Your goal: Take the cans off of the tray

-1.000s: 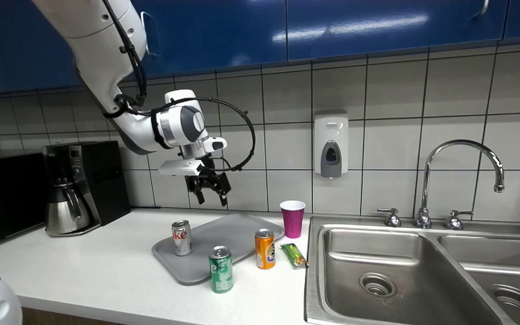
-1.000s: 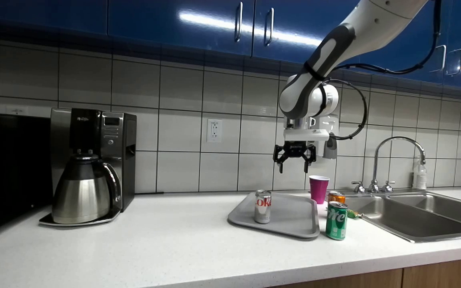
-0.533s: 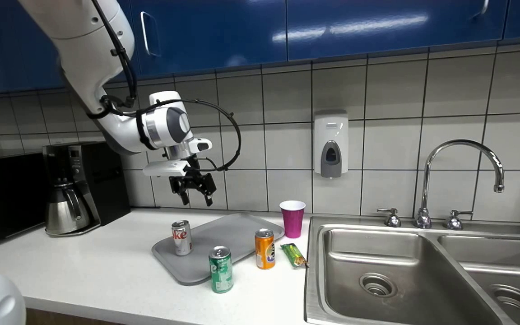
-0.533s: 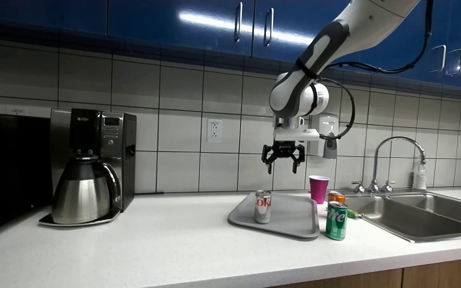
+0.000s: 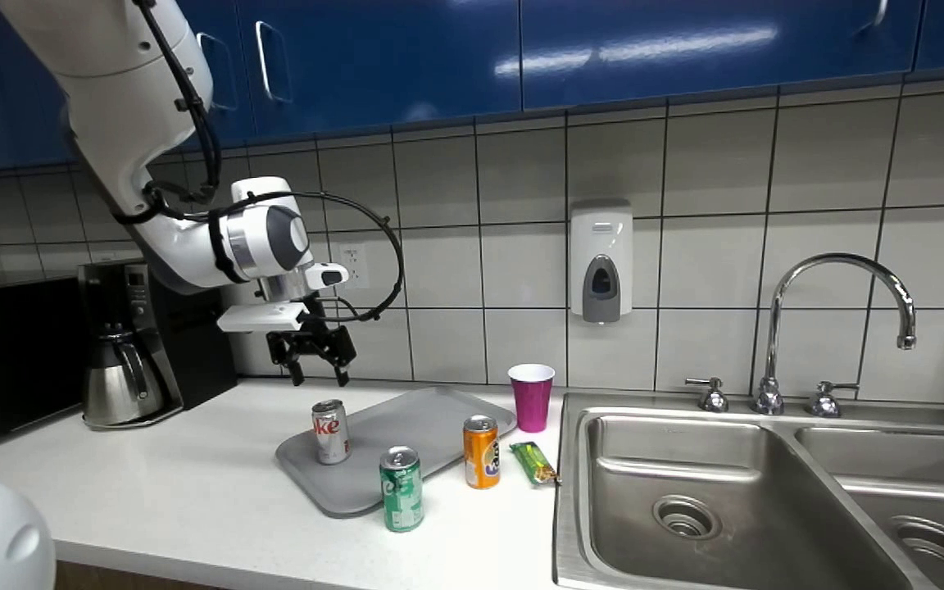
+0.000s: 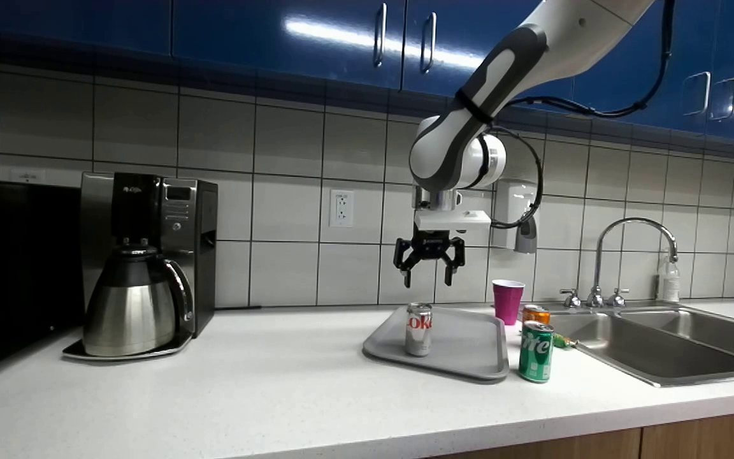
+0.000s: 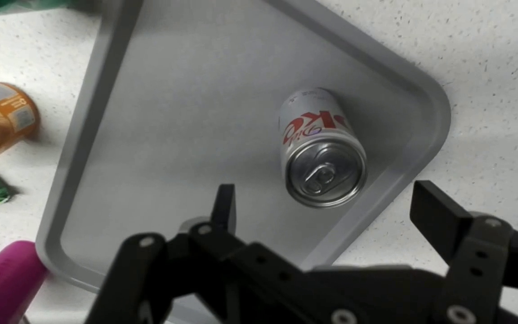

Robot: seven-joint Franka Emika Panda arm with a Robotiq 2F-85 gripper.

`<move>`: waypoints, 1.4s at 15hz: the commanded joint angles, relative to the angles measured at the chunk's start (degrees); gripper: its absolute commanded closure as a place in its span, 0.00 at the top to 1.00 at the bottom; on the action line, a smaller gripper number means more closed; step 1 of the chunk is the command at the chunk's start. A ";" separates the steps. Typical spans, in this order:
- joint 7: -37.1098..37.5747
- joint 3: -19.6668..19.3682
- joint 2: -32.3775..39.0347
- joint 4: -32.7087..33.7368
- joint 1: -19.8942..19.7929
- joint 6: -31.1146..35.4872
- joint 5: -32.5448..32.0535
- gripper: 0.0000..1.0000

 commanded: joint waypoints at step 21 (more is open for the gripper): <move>-9.85 1.27 5.68 2.56 -0.99 -3.77 1.71 1.00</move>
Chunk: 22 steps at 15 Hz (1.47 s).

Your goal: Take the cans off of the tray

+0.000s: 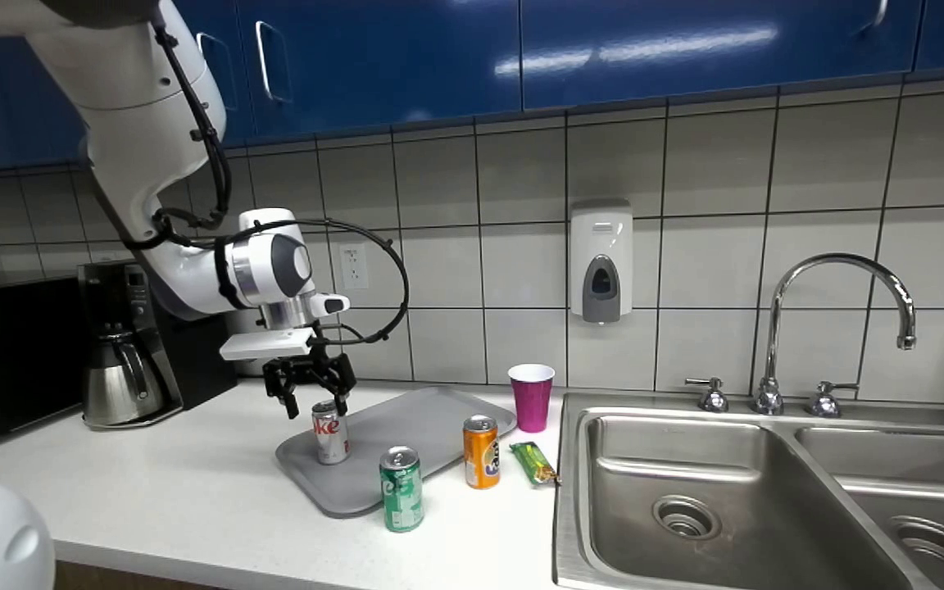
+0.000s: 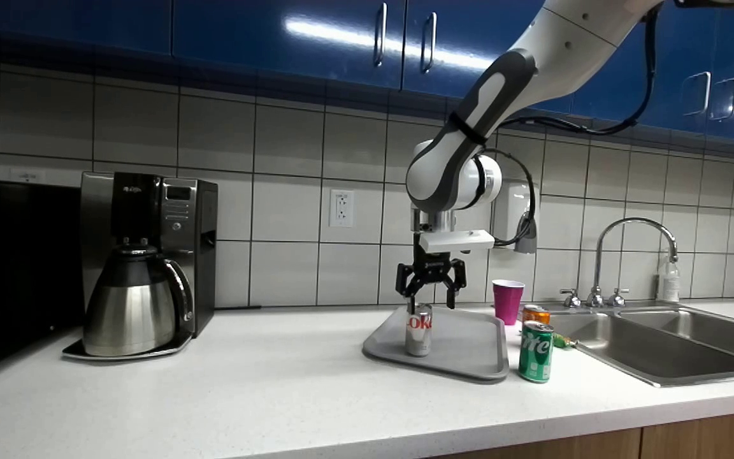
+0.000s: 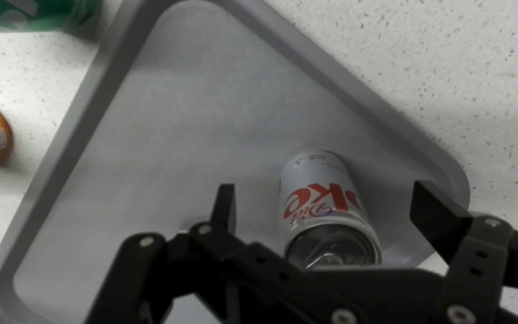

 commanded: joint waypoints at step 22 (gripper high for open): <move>-9.88 0.49 12.80 15.74 -1.31 -8.25 1.84 0.74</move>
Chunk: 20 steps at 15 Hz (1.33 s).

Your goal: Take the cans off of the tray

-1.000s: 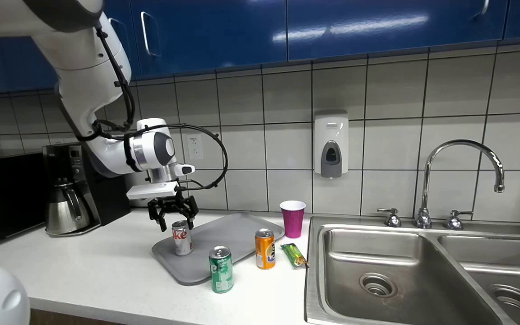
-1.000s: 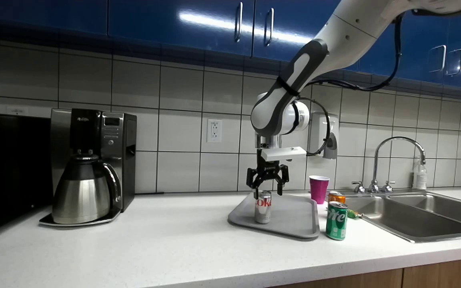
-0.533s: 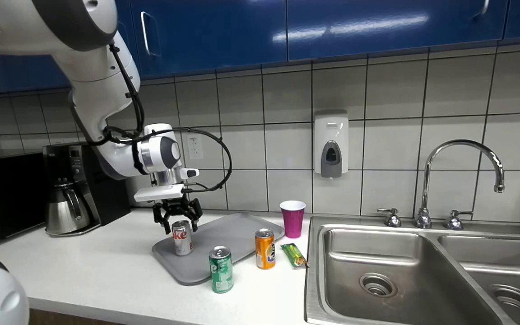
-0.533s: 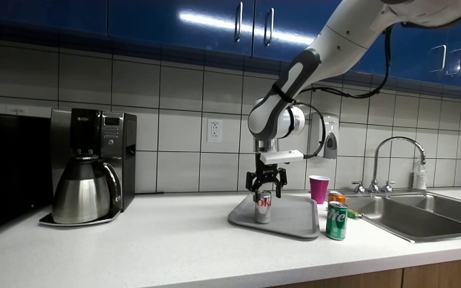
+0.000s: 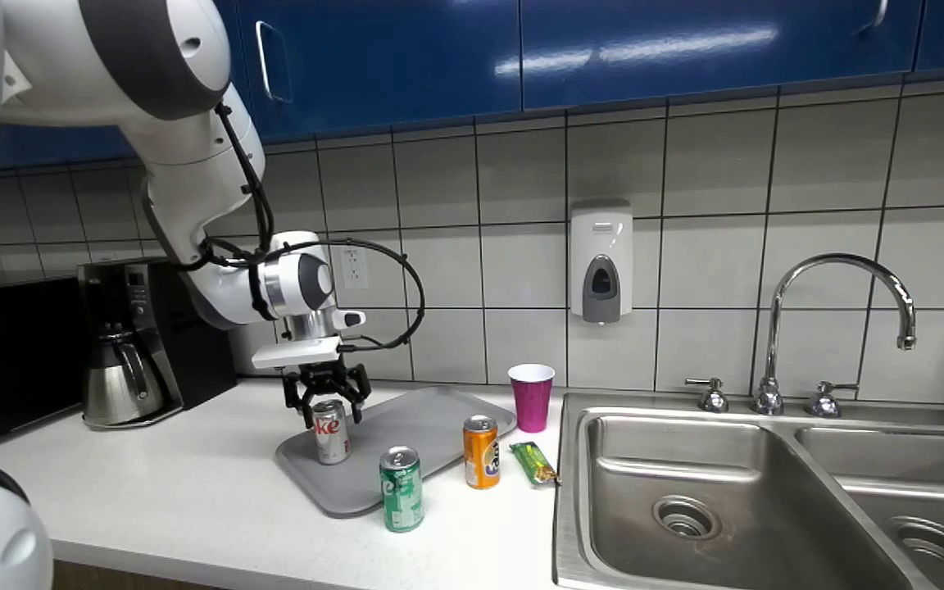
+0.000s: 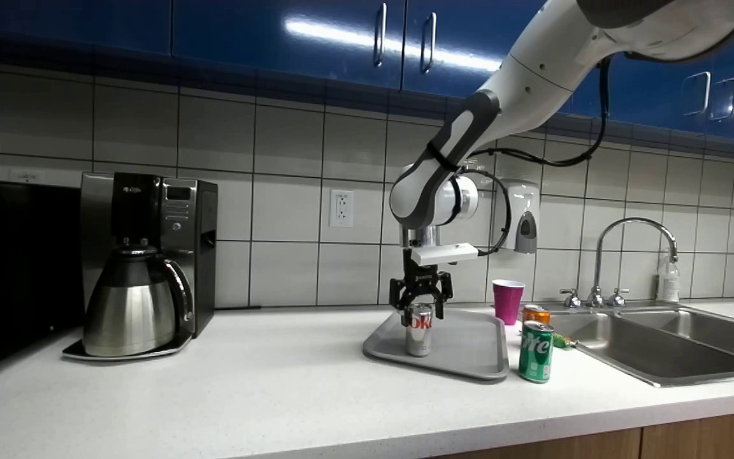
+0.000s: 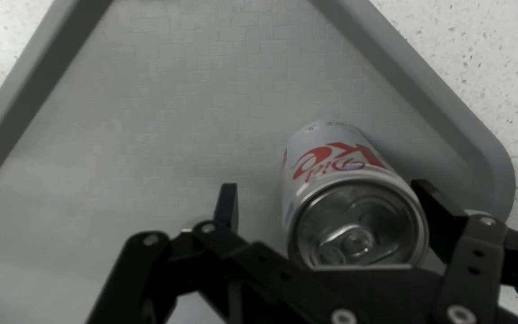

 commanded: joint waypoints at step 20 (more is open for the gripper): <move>0.12 1.04 -3.38 -0.69 2.41 -1.45 0.30 0.38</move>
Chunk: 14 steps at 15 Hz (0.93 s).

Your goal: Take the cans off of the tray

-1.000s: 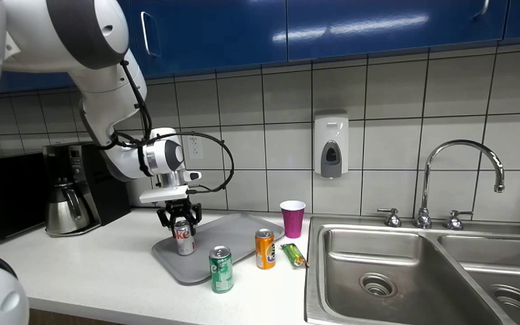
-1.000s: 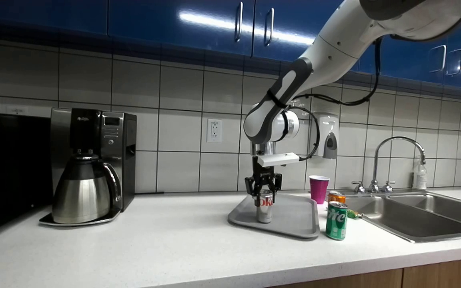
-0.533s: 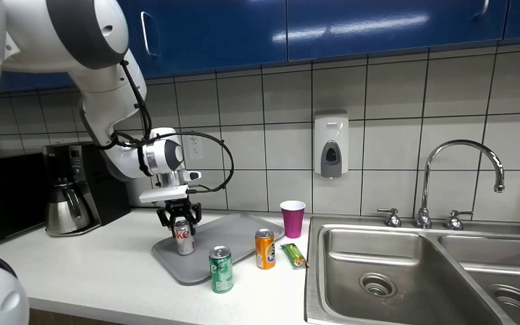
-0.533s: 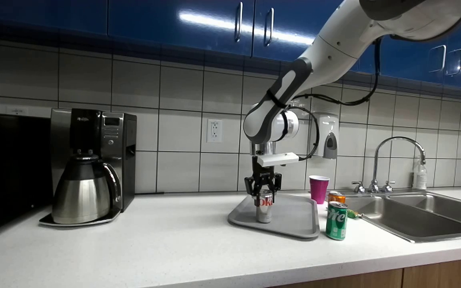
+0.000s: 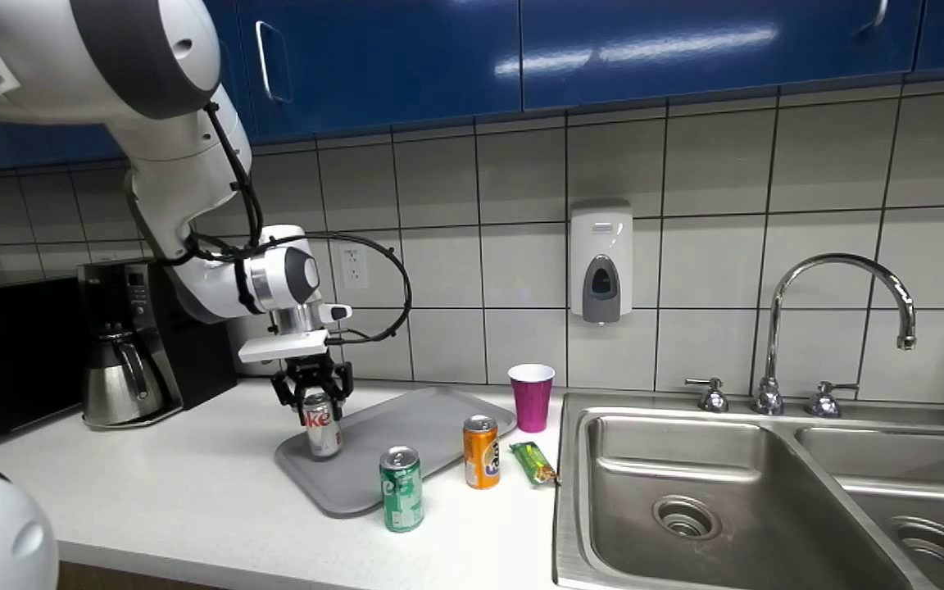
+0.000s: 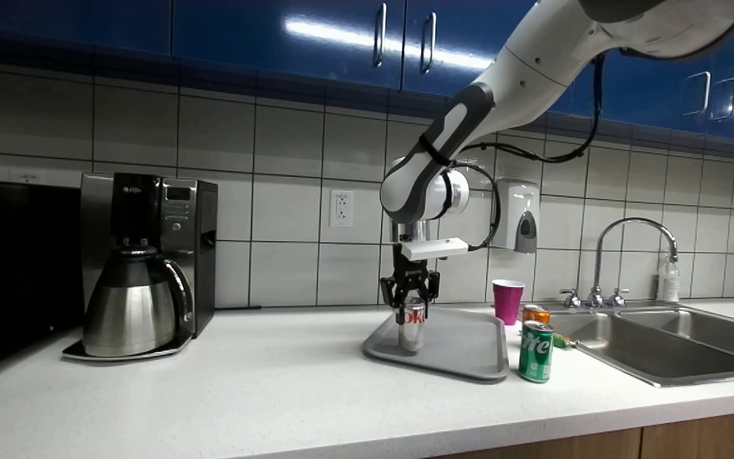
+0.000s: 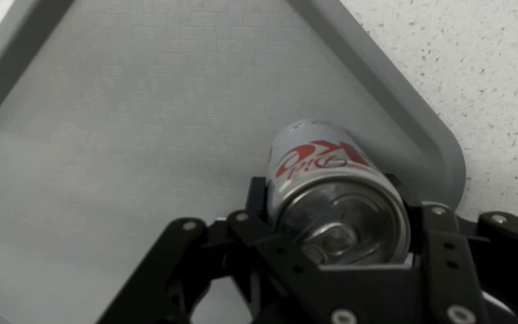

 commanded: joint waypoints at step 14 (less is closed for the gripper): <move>1.96 3.14 -7.23 -7.04 3.70 0.40 0.52 0.38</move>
